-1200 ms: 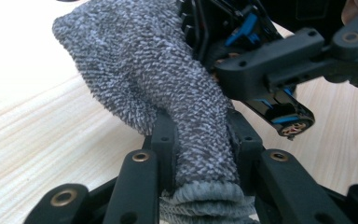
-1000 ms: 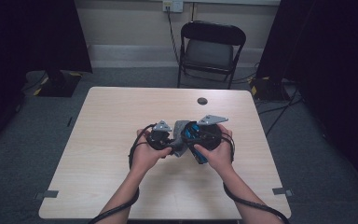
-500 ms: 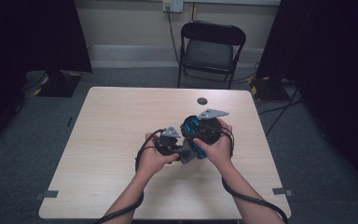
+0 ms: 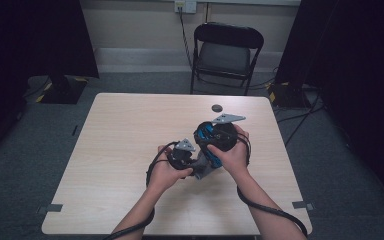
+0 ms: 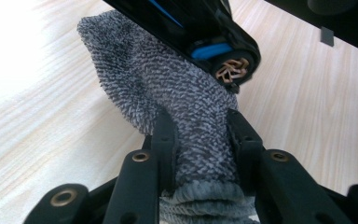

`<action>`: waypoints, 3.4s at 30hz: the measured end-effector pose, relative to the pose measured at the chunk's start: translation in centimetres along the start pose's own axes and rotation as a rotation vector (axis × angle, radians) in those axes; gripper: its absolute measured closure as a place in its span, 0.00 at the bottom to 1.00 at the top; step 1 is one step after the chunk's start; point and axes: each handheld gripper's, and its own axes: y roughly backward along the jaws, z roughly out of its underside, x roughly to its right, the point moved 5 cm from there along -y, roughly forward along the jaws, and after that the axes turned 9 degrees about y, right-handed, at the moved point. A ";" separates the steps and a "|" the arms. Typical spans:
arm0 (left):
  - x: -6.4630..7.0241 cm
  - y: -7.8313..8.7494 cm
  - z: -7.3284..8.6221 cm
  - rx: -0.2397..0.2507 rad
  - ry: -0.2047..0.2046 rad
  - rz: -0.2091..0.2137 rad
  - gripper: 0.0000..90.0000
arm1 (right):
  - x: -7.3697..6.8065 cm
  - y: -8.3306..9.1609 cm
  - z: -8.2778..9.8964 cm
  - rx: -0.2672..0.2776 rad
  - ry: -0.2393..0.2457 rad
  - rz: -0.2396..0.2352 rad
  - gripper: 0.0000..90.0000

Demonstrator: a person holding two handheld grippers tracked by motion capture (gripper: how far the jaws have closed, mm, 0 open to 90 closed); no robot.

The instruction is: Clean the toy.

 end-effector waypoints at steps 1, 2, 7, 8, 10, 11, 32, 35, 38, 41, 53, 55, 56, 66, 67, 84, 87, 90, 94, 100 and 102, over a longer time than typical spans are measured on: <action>0.1 0.0 0.1 -0.001 0.001 0.004 0.77 | 0.1 0.0 -0.1 0.001 -0.001 -0.003 0.28; 0.1 -0.1 0.1 -0.001 0.000 0.003 0.77 | 0.1 0.0 -0.1 0.002 -0.004 -0.003 0.28; 0.4 -0.4 0.3 -0.007 -0.005 0.014 0.77 | 0.3 0.0 -0.3 0.004 -0.015 -0.006 0.28; 0.5 -0.5 0.4 -0.010 -0.006 0.016 0.77 | 0.3 0.0 -0.3 0.005 -0.019 -0.008 0.28; 0.6 -0.7 0.5 -0.016 -0.007 0.021 0.77 | 0.4 -0.1 -0.4 0.003 -0.018 -0.007 0.28; 0.7 -0.7 0.6 -0.017 -0.009 0.022 0.77 | 0.4 -0.1 -0.4 0.006 -0.019 -0.005 0.28; 2.3 -1.2 1.0 -0.029 -0.037 0.072 0.76 | 1.6 0.5 -1.2 0.017 -0.050 0.024 0.28; 2.5 -1.2 1.0 -0.029 -0.037 0.084 0.76 | 1.9 0.6 -1.1 0.014 -0.053 0.033 0.28; 2.4 -1.0 1.1 -0.033 -0.039 0.082 0.76 | 2.4 0.7 -0.9 0.011 -0.062 0.038 0.28; 2.0 -0.6 1.2 -0.031 -0.034 0.071 0.76 | 3.1 0.9 -0.8 0.011 -0.070 0.049 0.28; -1.5 2.8 1.1 0.022 0.019 -0.027 0.76 | 3.8 2.1 0.7 0.003 -0.064 0.048 0.28; -2.0 3.3 1.1 0.032 0.029 -0.046 0.76 | 3.7 2.1 1.0 -0.003 -0.053 0.046 0.28; -2.2 3.5 1.1 0.036 0.033 -0.052 0.76 | 3.5 2.1 1.1 -0.003 -0.049 0.041 0.28; -4.1 5.2 0.4 0.094 0.079 -0.117 0.76 | 1.8 2.3 2.4 0.001 -0.026 -0.016 0.28; -4.3 5.3 0.3 0.102 0.087 -0.121 0.76 | 1.5 2.3 2.6 0.003 -0.025 -0.028 0.28; -4.3 5.8 -1.6 0.149 0.068 -0.164 0.76 | -1.6 1.5 3.6 -0.004 0.026 -0.088 0.28; -4.0 5.4 -1.8 0.148 0.059 -0.154 0.76 | -2.0 1.3 3.7 -0.009 0.031 -0.096 0.28; -3.7 5.1 -1.9 0.152 0.058 -0.143 0.76 | -2.4 1.2 3.5 -0.007 0.039 -0.103 0.28; -3.5 5.0 -1.9 0.155 0.060 -0.126 0.76 | -2.7 1.0 3.3 -0.007 0.050 -0.103 0.28; -3.2 4.9 -1.8 0.146 0.057 -0.115 0.76 | -2.5 0.8 3.2 -0.014 0.064 -0.083 0.28; -3.1 4.7 -1.7 0.139 0.054 -0.110 0.76 | -2.4 0.7 3.1 -0.017 0.070 -0.080 0.28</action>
